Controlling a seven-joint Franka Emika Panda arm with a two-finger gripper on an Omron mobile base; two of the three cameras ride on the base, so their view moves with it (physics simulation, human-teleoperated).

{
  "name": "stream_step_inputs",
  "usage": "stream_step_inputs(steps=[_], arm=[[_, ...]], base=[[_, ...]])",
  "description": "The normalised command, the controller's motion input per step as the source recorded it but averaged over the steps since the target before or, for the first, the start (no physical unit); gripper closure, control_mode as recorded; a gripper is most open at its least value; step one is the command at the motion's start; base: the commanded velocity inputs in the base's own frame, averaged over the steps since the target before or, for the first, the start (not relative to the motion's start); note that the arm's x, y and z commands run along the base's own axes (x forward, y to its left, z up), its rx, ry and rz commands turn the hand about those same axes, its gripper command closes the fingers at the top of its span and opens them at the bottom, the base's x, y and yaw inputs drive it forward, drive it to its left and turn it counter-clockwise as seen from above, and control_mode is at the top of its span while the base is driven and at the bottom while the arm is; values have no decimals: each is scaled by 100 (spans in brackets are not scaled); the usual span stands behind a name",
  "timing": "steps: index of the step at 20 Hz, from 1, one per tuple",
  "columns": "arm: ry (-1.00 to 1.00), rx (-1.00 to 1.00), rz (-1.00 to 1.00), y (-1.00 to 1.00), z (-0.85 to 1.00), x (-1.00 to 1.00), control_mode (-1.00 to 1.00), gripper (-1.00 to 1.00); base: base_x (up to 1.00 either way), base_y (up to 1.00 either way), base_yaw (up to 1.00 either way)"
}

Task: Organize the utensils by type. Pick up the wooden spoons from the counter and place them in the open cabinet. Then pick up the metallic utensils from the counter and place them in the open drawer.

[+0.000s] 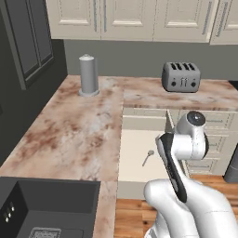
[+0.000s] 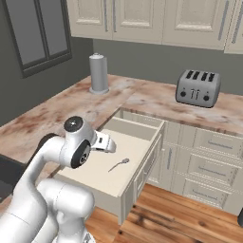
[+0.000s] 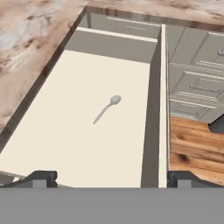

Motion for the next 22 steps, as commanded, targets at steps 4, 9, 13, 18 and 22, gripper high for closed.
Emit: stream_step_inputs(steps=[4, 9, 13, 18, 22], arm=[[0, -1, 0, 6, 3, -11, -100, -100], [0, 0, 0, 0, 0, 0, -100, -100], [-3, 0, 0, -3, 0, -12, -100, -100], [-3, 0, -1, -4, 0, -9, 100, -100], [0, 0, 0, 0, 0, 0, 100, -100]], base=[[0, 0, 0], [0, 0, 0], [0, 0, 0], [-49, -22, -8], [-62, -34, -27]])
